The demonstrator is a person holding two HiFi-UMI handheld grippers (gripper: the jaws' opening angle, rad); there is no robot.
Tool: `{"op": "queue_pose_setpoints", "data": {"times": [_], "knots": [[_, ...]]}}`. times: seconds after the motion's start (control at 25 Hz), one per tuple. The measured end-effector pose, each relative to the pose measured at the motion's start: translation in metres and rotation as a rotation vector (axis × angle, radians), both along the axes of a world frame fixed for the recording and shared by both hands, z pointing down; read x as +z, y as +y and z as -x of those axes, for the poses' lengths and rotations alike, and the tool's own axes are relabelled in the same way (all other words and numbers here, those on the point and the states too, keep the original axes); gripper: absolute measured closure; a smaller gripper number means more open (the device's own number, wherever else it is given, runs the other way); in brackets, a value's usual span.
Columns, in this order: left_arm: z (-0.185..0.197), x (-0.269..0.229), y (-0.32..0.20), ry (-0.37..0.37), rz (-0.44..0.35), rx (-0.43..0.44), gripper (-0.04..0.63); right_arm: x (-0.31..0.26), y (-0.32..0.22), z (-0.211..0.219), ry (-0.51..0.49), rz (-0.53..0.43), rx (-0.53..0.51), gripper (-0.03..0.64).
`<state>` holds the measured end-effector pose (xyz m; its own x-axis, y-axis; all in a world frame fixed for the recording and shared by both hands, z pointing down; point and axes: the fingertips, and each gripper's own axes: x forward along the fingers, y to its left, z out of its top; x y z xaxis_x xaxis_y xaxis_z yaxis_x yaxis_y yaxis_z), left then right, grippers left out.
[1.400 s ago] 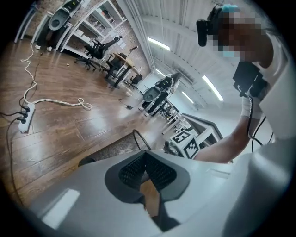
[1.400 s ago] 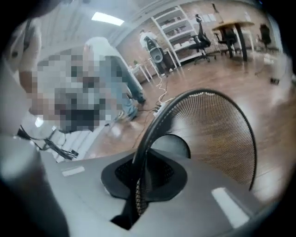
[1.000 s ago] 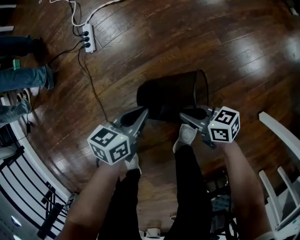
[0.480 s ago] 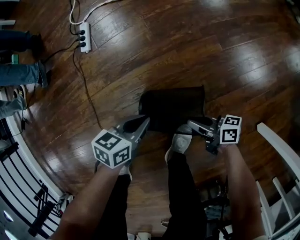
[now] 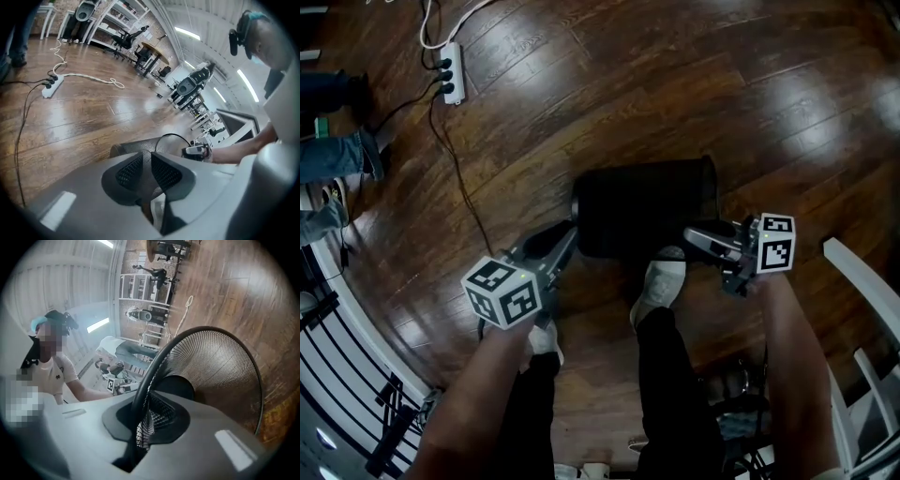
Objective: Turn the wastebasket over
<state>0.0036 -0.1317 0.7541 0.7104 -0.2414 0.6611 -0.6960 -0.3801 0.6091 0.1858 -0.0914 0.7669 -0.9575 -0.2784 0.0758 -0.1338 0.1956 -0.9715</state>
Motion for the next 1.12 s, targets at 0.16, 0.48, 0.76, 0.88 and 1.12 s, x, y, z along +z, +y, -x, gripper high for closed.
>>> {"op": "queue_pose_setpoints", "data": {"times": [0.16, 0.48, 0.76, 0.88, 1.12], "knots": [[0.006, 0.011, 0.003, 0.032, 0.037, -0.031, 0.492, -0.001, 0.001, 0.002, 0.013, -0.014, 0.000, 0.600], [0.013, 0.056, 0.013, 0.055, 0.187, -0.124, 0.409, -0.002, -0.004, 0.002, 0.108, -0.050, 0.017, 0.578], [0.009, 0.062, 0.010, 0.110, 0.243, -0.122, 0.371, -0.001, 0.002, -0.016, 0.280, -0.055, 0.037, 0.531], [0.010, 0.063, 0.007, 0.131, 0.257, -0.136, 0.360, -0.005, 0.011, -0.033, 0.357, -0.050, 0.064, 0.545], [0.002, 0.064, 0.009, 0.247, 0.310, -0.125, 0.369, -0.006, 0.019, -0.044, 0.426, 0.000, 0.104, 0.581]]}}
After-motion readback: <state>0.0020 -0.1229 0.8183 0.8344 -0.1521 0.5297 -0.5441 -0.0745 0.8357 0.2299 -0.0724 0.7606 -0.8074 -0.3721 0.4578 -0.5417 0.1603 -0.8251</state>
